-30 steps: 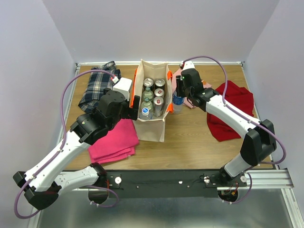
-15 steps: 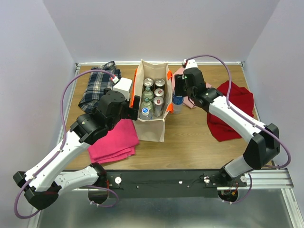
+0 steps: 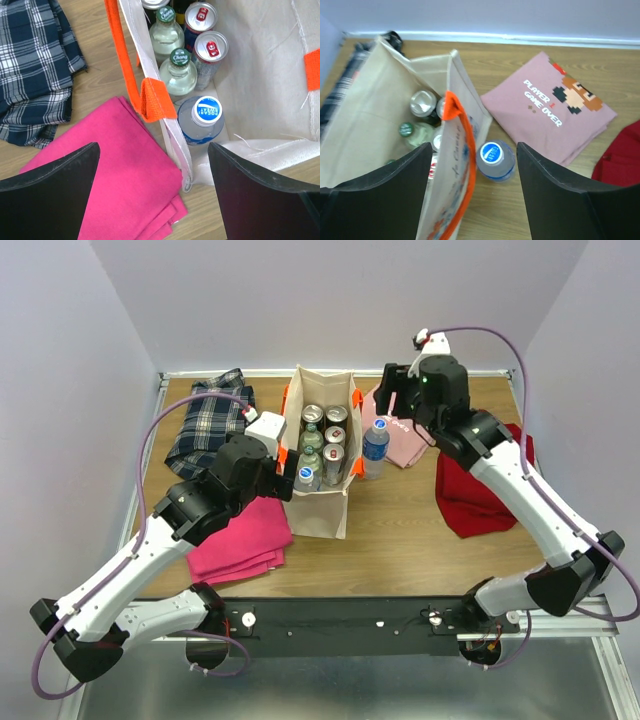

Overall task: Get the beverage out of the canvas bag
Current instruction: Place the drink at the center of the board, then take out the drink from the canvas bag.

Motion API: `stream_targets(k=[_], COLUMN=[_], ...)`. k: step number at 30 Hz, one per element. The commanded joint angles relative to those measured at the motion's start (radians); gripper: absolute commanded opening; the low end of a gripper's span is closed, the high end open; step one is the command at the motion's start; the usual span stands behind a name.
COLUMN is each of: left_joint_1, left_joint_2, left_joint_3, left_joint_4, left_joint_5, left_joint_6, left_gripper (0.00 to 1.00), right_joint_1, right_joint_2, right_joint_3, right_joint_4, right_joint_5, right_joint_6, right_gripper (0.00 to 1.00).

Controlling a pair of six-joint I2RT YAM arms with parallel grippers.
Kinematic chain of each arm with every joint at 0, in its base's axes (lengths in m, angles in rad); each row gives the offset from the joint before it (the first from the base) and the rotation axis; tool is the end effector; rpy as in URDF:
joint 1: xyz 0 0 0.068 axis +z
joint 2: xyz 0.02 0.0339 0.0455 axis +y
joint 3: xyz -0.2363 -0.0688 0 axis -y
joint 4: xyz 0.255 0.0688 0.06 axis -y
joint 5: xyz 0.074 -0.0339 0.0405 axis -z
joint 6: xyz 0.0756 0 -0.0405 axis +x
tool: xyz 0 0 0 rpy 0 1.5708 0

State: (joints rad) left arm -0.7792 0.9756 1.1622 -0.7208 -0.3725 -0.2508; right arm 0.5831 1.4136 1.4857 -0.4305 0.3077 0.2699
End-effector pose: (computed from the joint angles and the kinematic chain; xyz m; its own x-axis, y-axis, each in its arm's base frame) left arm 0.1981 -0.1570 0.3419 -0.4580 0.1275 -0.8797 0.3282 0.9440 -0.0341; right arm 0.3213 0.1845 0.3739 -0.3590 0.0676 -0.9309 -0.1995 0.9688 0.1473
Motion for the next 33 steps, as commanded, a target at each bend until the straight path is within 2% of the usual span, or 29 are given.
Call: stream_targets(k=[1,5,8,14,18,24,29,33], left_joint_1=[-0.003,-0.003,-0.003,-0.003,-0.003,-0.003,-0.003,-0.003], left_joint_2=[-0.014,-0.046,-0.064,-0.075,-0.072,-0.071,-0.061,-0.055], left_joint_3=[-0.033,-0.059,-0.071,-0.091,-0.095,-0.096,-0.085,-0.073], left_joint_4=[-0.015,-0.022,-0.02,-0.02,-0.014,-0.009,-0.011,-0.016], left_joint_5=[0.043,0.058,0.078,0.109,0.124,0.133,0.124,0.1], left_joint_6=[0.012,0.007,-0.001,-0.002,-0.001,-0.001,0.004,-0.001], left_gripper=[0.99,0.99,0.99,0.99,0.99,0.99,0.99,0.99], right_joint_1=[0.006,0.006,0.007,0.027,0.095,0.149,0.172,0.178], right_joint_2=[0.008,0.054,0.079,0.14,0.179,0.206,0.228,0.248], right_joint_3=[0.148,0.267,0.295,0.364,0.41,0.453,0.484,0.525], right_joint_4=[-0.158,-0.234,-0.254,-0.3,-0.359,-0.39,-0.442,-0.513], right_joint_5=[-0.12,-0.273,-0.346,-0.417,-0.337,-0.308,-0.184,0.112], right_joint_6=[0.035,0.034,0.034,0.028,0.009,-0.006,-0.003,0.06], right_gripper=[0.77,0.77,0.77,0.77,0.77,0.77,0.77,0.78])
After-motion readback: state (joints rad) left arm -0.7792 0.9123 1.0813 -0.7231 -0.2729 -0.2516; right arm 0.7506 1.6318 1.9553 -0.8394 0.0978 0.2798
